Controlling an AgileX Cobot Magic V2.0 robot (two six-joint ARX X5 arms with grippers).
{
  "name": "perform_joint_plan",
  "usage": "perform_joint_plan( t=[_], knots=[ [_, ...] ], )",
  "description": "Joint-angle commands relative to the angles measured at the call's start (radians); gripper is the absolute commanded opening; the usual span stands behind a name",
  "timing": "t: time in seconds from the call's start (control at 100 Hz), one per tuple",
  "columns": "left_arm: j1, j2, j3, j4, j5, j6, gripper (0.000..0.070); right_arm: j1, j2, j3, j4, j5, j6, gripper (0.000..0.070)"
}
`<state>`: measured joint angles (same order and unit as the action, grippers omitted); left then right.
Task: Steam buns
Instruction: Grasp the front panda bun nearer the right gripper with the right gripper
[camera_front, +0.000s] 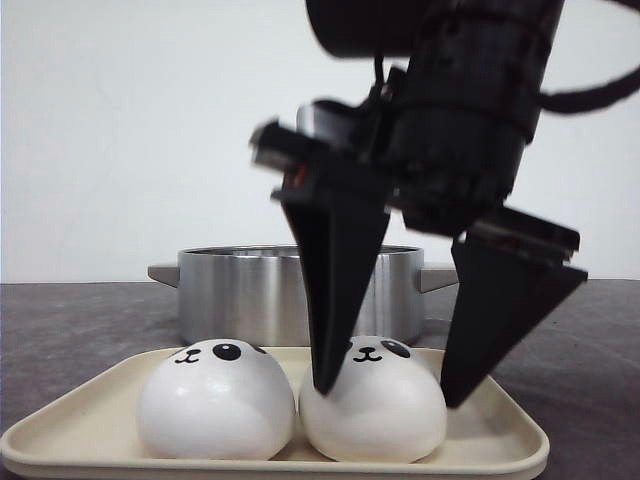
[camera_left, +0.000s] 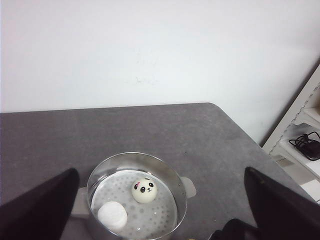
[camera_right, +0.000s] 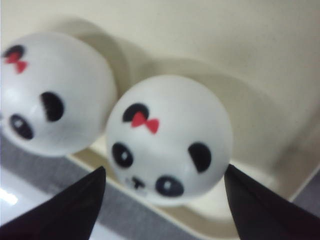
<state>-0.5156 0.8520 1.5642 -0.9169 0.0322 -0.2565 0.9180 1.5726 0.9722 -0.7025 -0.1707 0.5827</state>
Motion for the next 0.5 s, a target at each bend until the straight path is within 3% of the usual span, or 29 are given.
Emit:
perform_joint_plan(
  t=[0.0, 0.33, 0.36, 0.49],
  knots=[
    [-0.008, 0.01, 0.018, -0.002, 0.001, 0.001, 0.0638, 0.016, 0.022, 0.011, 0.018, 0.018, 0.021, 0.0465],
    [-0.008, 0.01, 0.018, -0.026, 0.001, -0.024, 0.0638, 0.014, 0.023, 0.011, 0.033, 0.105, 0.047, 0.0451],
    [-0.008, 0.01, 0.018, -0.026, 0.001, -0.024, 0.0638, 0.014, 0.023, 0.011, 0.033, 0.12, 0.048, 0.0421],
    [-0.008, 0.01, 0.018, -0.026, 0.001, -0.024, 0.0638, 0.014, 0.023, 0.011, 0.033, 0.143, 0.051, 0.0106]
  ],
)
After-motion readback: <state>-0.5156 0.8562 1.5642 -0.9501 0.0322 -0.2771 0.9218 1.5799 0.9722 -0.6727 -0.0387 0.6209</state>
